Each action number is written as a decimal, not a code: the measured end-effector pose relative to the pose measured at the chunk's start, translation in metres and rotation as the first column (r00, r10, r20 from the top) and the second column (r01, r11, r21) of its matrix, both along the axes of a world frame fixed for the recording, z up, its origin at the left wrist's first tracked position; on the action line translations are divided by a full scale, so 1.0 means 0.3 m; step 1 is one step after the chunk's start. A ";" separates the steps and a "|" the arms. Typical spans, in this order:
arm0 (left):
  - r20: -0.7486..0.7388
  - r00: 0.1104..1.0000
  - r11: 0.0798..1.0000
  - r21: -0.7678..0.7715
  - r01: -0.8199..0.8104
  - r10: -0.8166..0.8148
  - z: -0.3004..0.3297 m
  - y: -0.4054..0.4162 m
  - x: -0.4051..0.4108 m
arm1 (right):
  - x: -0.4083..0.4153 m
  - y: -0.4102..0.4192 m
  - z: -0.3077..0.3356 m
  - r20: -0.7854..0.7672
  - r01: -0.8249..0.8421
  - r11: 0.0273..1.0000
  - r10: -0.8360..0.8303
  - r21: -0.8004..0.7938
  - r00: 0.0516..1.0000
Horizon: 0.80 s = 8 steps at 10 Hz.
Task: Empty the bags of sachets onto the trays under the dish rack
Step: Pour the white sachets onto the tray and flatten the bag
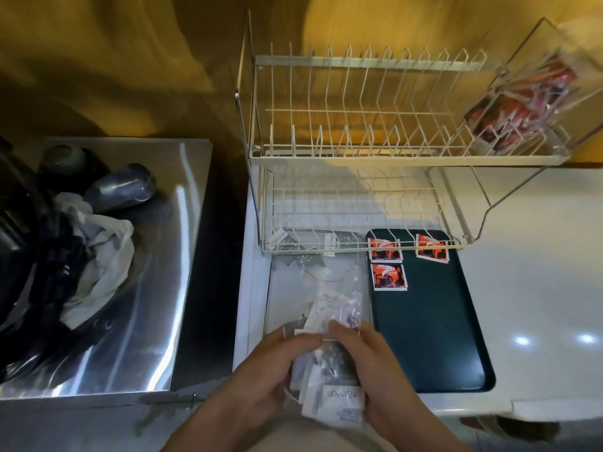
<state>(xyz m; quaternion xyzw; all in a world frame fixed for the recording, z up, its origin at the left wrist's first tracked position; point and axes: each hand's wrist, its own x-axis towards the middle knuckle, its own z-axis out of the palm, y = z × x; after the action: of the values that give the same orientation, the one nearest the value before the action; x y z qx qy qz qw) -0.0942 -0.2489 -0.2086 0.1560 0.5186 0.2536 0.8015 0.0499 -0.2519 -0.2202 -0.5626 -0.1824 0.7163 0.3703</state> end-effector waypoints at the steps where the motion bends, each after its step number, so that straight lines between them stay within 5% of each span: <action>1: -0.044 0.998 0.999 -0.030 -0.043 0.042 0.021 -0.015 0.008 | -0.003 -0.005 0.005 0.046 0.001 1.000 -0.002 0.019 0.999; 8: 0.012 0.998 0.992 -0.109 -0.065 0.066 0.037 0.015 0.013 | 0.010 -0.011 -0.033 0.201 -0.035 0.999 0.039 -0.024 0.979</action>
<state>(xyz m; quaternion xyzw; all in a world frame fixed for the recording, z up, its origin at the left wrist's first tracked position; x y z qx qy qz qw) -0.0902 -0.2443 -0.1974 0.0932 0.5301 0.2524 0.8041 0.0527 -0.2551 -0.2300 -0.6325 -0.2219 0.6642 0.3309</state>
